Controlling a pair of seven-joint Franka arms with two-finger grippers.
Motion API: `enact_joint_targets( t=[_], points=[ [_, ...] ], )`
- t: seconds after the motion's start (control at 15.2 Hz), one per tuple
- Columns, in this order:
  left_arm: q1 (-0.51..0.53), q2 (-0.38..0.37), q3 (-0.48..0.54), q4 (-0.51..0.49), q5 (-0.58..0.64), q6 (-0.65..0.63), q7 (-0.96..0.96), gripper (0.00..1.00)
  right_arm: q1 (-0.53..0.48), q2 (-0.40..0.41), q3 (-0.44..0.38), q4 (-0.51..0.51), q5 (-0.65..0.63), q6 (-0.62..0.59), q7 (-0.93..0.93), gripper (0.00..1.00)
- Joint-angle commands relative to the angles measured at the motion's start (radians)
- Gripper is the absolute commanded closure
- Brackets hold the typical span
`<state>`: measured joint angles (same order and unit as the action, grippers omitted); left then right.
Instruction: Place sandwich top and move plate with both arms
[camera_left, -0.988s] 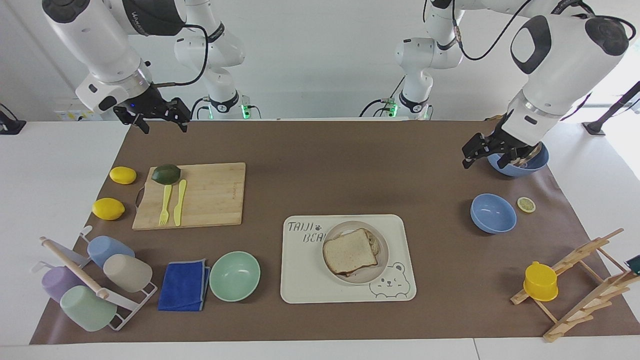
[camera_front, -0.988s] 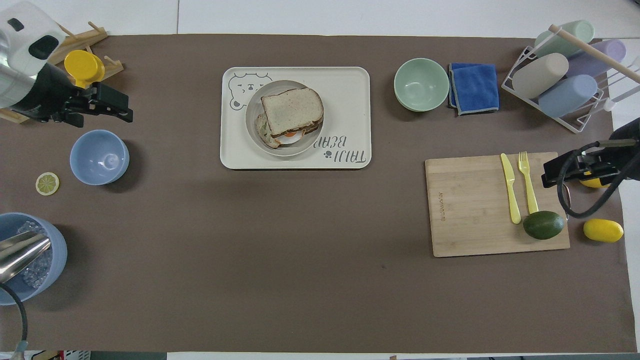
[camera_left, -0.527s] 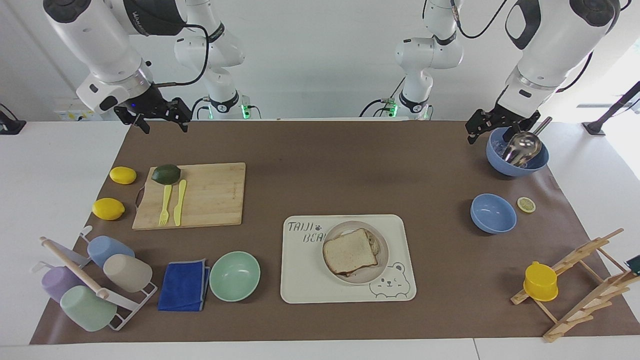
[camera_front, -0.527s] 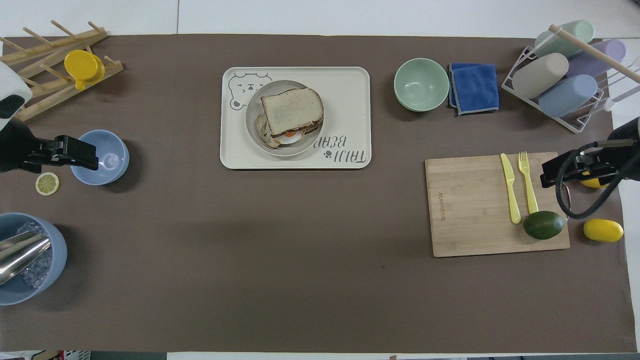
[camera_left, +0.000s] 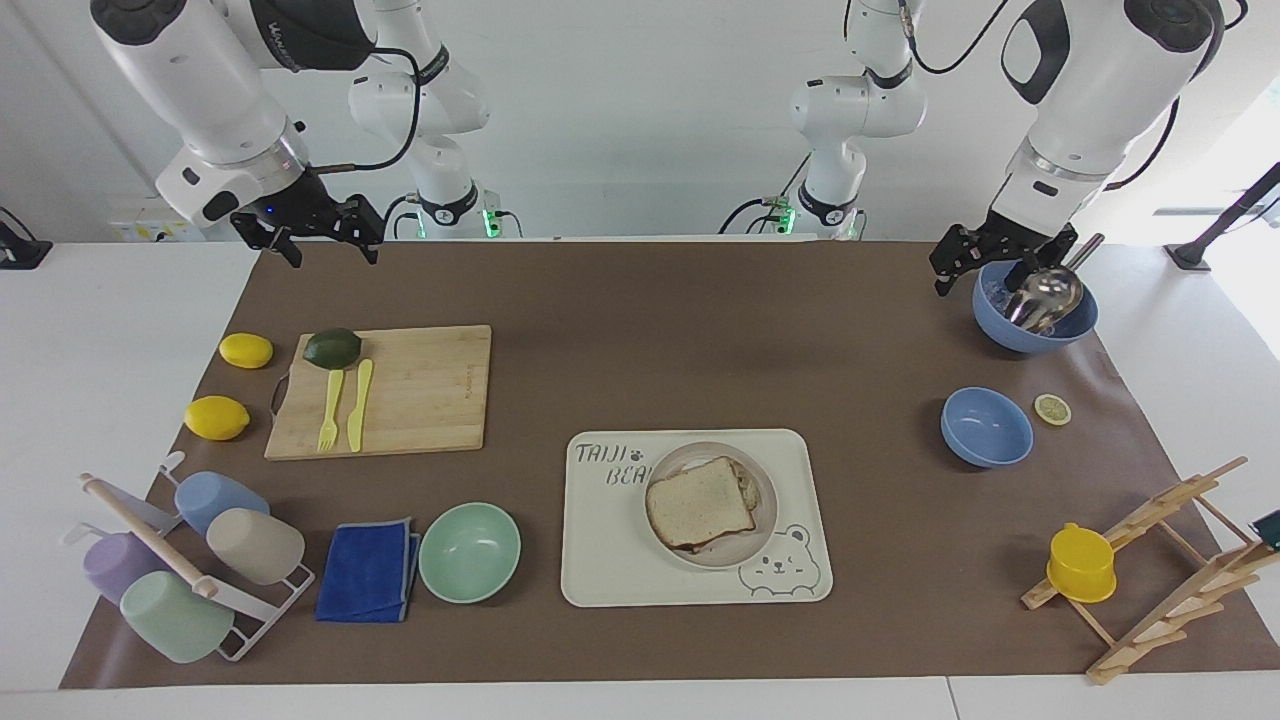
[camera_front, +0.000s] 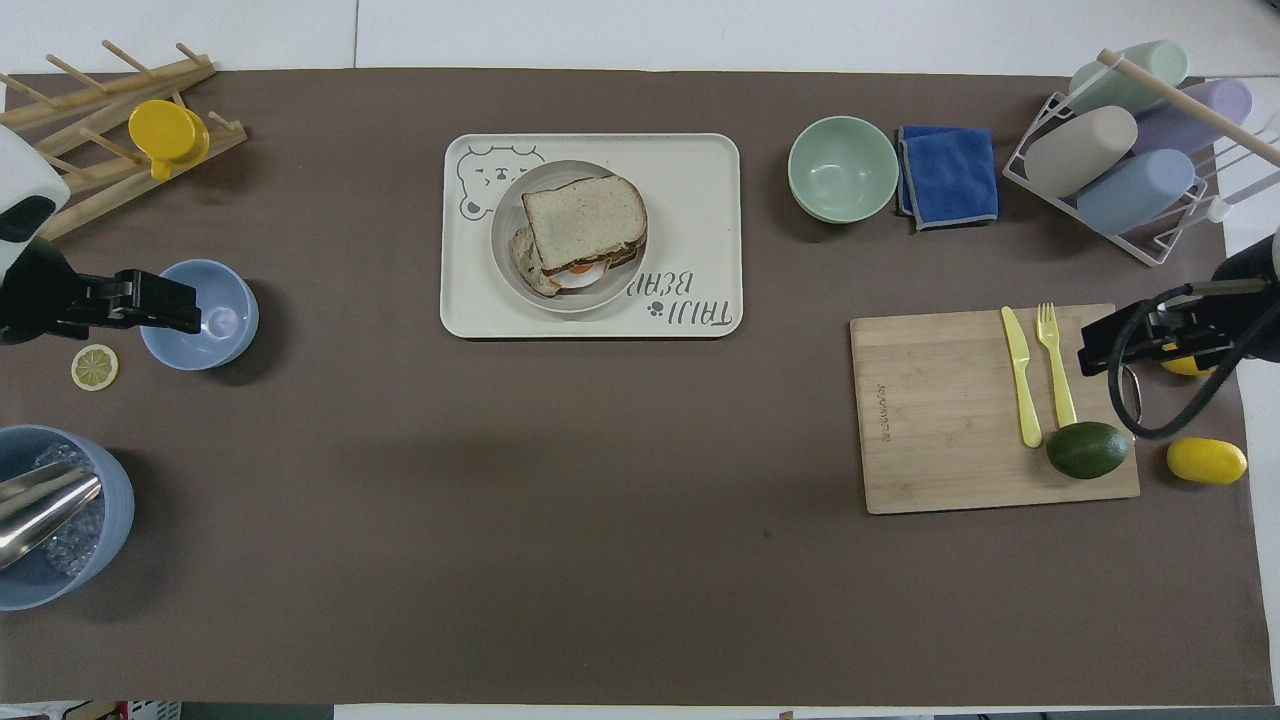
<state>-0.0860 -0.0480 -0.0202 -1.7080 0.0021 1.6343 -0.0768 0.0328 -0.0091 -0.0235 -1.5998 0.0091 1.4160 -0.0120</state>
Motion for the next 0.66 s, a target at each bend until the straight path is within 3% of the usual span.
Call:
enact_joint_targets(
  t=[0.0, 0.59],
  points=[
    [0.008, -0.047, -0.015, -0.036, 0.018, -0.040, 0.002, 0.00, -0.008, -0.011, 0.011, -0.002, -0.017, 0.000, -0.028, 0.00],
    [0.022, -0.041, -0.012, -0.013, -0.005, -0.040, 0.012, 0.00, -0.007, -0.011, 0.013, 0.003, -0.014, 0.026, -0.025, 0.00]
  ],
)
